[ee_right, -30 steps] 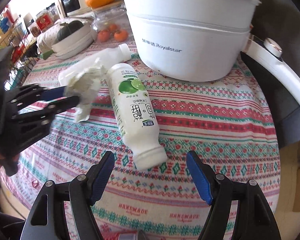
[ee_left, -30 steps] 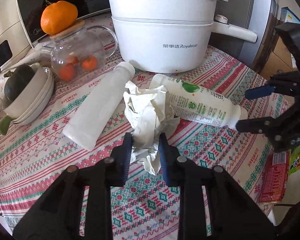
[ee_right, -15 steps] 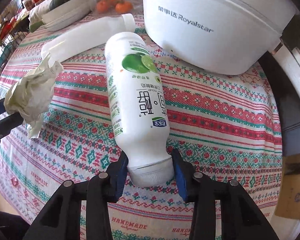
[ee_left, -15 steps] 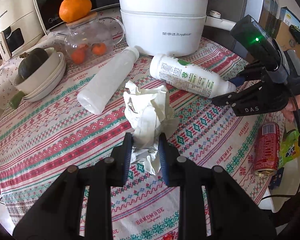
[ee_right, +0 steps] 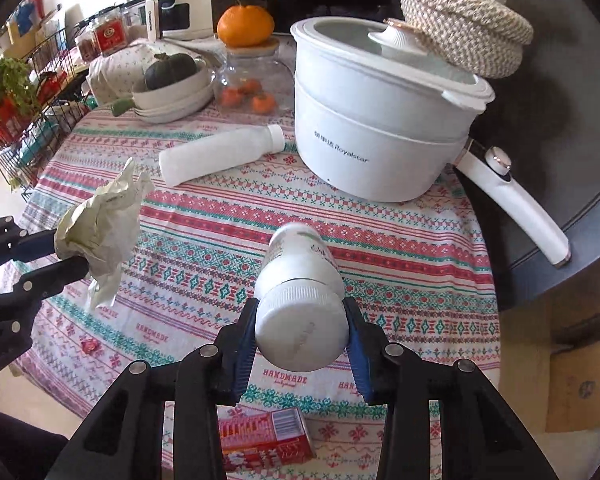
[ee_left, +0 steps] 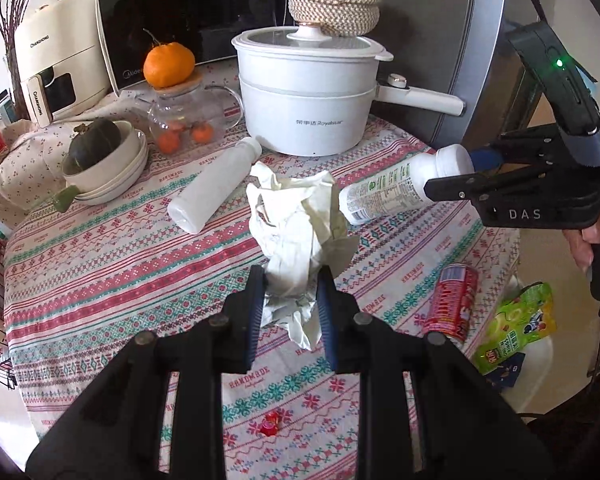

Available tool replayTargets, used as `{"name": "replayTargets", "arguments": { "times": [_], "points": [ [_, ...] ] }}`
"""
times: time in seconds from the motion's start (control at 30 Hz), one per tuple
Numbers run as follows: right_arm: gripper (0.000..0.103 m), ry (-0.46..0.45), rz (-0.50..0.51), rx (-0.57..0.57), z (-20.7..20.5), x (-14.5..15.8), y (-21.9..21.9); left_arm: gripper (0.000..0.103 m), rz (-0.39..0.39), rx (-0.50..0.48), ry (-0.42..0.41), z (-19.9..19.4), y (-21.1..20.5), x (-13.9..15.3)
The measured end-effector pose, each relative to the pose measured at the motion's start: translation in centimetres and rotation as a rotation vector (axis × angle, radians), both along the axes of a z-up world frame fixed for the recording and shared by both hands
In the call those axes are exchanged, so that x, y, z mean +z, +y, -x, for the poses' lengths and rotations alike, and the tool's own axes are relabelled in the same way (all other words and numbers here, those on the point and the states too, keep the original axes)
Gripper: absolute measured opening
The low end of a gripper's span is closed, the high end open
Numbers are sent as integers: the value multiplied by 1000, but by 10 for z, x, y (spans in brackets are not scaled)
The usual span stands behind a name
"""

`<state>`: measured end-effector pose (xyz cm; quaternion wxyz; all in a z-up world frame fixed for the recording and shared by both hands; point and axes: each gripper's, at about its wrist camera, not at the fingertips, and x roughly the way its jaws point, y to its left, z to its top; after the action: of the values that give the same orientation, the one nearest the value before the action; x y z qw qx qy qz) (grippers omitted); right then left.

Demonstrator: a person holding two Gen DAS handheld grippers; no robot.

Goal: Collect trash
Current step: 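Grasp the white drink bottle by its cap end with the right tool, then carry the paper wrapper and white bottle to the white bin and release both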

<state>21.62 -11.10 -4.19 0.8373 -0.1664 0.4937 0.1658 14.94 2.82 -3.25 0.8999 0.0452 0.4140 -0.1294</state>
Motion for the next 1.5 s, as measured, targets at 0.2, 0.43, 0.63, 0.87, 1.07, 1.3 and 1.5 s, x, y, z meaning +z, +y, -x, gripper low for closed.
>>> {"name": "replayTargets", "arguments": {
  "times": [0.2, 0.43, 0.63, 0.87, 1.07, 1.3, 1.5],
  "points": [
    [41, -73, -52, -30, 29, 38, -22, 28, 77, 12, -12, 34, -6, 20],
    [41, -153, -88, -37, 88, 80, -46, 28, 113, -26, -43, 76, -30, 34],
    [41, -189, -132, -63, 136, 92, -75, 28, 153, -68, -47, 100, -47, 36],
    [41, -260, -218, -100, 187, 90, -115, 28, 219, -143, -23, 116, -68, 23],
    [41, -203, -191, -119, 203, 66, -143, 28, 162, -247, 34, 127, -106, -2],
    [41, -124, -155, -197, 207, 31, -182, 28, 113, -358, 130, 141, -153, -42],
    [41, -79, -130, -256, 209, 8, -208, 28, 83, -403, 176, 140, -183, -63]
  ]
}}
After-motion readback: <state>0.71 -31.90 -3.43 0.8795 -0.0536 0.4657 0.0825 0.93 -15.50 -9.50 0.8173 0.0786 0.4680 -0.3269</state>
